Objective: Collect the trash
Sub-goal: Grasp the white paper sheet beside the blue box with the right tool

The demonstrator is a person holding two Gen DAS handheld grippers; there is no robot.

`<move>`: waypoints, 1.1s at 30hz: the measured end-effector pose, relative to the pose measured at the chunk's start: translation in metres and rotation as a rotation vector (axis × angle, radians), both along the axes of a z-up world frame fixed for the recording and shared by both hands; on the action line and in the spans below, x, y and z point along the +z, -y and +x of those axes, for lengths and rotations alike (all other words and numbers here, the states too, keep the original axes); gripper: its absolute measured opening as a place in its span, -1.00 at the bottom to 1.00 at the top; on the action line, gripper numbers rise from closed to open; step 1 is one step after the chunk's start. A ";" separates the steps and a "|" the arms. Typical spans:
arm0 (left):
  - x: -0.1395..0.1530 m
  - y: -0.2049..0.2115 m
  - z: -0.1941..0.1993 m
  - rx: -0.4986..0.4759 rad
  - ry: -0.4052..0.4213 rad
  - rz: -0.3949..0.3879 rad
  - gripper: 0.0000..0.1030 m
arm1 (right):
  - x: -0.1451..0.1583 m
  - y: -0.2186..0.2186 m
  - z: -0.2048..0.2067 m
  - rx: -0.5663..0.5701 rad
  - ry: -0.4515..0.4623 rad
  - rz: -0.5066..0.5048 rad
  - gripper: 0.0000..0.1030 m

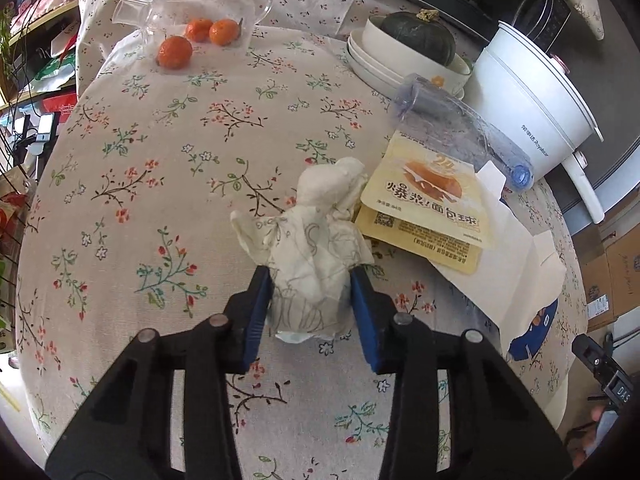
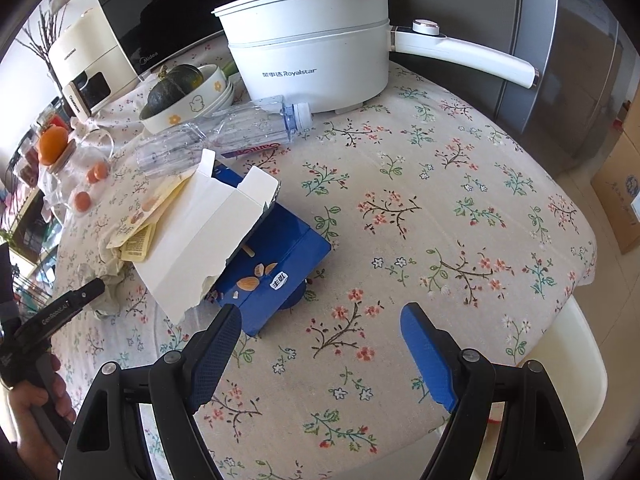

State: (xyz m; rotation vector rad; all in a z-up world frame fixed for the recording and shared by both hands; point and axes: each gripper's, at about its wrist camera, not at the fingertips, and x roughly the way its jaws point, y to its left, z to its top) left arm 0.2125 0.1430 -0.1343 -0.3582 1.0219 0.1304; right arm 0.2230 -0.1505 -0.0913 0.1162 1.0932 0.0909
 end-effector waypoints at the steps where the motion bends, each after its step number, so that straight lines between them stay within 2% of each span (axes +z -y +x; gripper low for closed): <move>1: 0.002 0.001 -0.001 0.000 0.003 0.011 -0.25 | 0.000 -0.002 0.001 0.002 0.003 0.002 0.62; 7: 0.015 -0.002 -0.010 -0.003 0.013 0.005 -0.30 | -0.002 -0.010 0.008 0.014 0.013 0.030 0.62; 19: 0.056 -0.019 -0.047 -0.032 0.103 -0.035 -0.30 | -0.007 -0.034 0.027 0.094 0.093 0.080 0.62; 24: 0.062 -0.024 -0.056 -0.032 0.114 -0.052 -0.30 | -0.015 -0.038 0.036 0.078 0.106 0.125 0.58; 28: 0.065 -0.021 -0.059 -0.043 0.121 -0.060 -0.30 | -0.022 -0.046 0.042 0.082 0.112 0.128 0.30; 30: 0.067 -0.017 -0.059 -0.049 0.125 -0.054 -0.30 | -0.028 -0.051 0.044 0.091 0.100 0.121 0.02; 32: 0.068 -0.015 -0.059 -0.055 0.126 -0.048 -0.30 | -0.031 -0.054 0.044 0.098 0.097 0.104 -0.54; 33: 0.068 -0.013 -0.059 -0.060 0.126 -0.048 -0.30 | -0.030 -0.055 0.043 0.099 0.098 0.101 -0.63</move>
